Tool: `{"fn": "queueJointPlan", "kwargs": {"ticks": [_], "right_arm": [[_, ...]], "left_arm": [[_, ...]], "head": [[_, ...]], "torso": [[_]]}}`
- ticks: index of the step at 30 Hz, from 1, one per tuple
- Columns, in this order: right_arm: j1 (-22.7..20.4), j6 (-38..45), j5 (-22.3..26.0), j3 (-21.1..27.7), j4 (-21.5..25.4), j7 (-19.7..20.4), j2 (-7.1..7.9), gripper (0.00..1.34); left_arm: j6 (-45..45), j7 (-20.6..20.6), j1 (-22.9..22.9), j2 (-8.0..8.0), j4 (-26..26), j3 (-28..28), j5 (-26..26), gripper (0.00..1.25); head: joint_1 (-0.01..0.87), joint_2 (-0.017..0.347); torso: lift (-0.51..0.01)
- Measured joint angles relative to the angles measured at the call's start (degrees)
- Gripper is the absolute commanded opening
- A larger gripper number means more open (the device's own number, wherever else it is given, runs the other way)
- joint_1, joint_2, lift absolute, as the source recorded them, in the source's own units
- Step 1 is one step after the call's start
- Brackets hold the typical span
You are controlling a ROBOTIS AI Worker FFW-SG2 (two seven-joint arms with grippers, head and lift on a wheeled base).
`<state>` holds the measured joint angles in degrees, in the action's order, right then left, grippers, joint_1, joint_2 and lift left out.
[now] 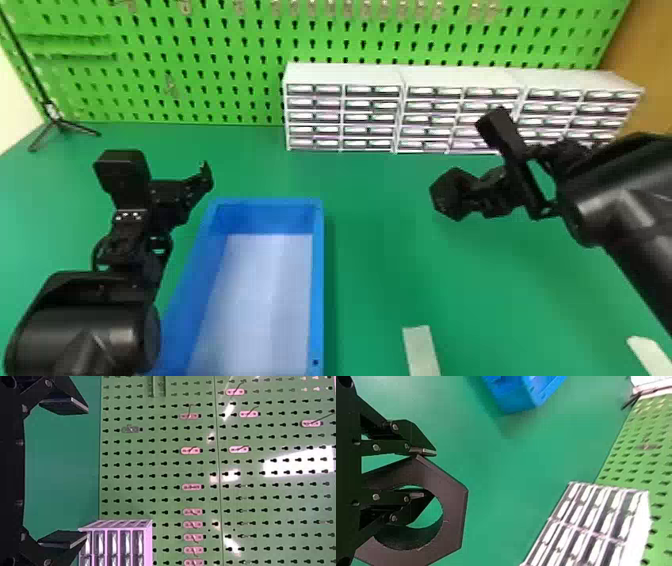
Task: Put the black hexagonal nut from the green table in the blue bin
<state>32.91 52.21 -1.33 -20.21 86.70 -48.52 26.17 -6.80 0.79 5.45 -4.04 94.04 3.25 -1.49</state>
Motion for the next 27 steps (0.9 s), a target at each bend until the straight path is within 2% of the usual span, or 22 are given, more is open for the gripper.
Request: {"fn": "queueJointPlan", "kwargs": {"ticks": [14,27], "right_arm": [[2.35,-2.16,10.39,-4.20,2.12,3.28,-1.65,0.35],[5.87,-5.28,17.42,-11.67,2.24,5.65,-4.94,0.35]], "left_arm": [[-0.04,0.00,-0.08,0.00,0.00,0.04,-0.09,1.08],[-0.05,0.00,-0.12,0.00,0.00,0.08,-0.18,1.08]], "head": [[0.683,0.028],[0.683,0.028]], "torso": [[-0.096],[-0.096]]}}
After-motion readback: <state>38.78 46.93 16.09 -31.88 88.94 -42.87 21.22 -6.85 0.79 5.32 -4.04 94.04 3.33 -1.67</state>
